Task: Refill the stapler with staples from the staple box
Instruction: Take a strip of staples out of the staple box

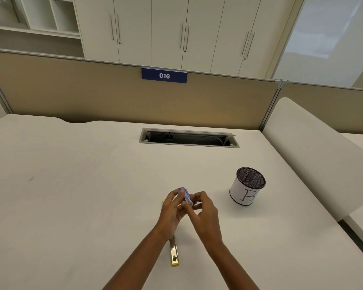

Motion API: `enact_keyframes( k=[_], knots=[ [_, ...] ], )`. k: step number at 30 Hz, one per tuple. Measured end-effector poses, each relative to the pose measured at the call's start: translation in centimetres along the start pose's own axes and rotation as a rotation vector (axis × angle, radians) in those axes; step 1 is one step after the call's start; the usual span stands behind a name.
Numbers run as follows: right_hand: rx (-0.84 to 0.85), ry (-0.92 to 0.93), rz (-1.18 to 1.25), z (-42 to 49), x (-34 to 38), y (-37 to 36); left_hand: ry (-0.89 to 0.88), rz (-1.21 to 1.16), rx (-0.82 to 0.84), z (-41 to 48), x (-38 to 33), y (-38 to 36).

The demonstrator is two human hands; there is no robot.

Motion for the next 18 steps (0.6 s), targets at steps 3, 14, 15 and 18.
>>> enact_keyframes(
  k=[3,14,15,18],
  knots=[
    [0.031,0.066,-0.111,-0.5,-0.1,-0.6,0.020,-0.215,-0.088,0.0,0.2,0.6],
    [0.032,0.181,-0.299,-0.6,0.7,-1.2,0.031,-0.442,-0.191,-0.1,0.0,0.6],
    [0.023,0.191,-0.303,-0.6,0.8,-1.2,0.036,-0.455,-0.191,-0.1,0.0,0.6],
    [-0.005,0.230,-0.334,-0.5,1.1,-1.0,0.034,-0.476,-0.182,0.0,-0.1,0.4]
  ],
)
Point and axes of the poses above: each hand's wrist, its own z-axis towards the middle knuckle, its own y-axis out of the back of the hand, x = y × z, the point moved 1 cm from there along z, towards the middle knuckle, and after that the axes turned 8 degrees about x, right-handed, at the moved point
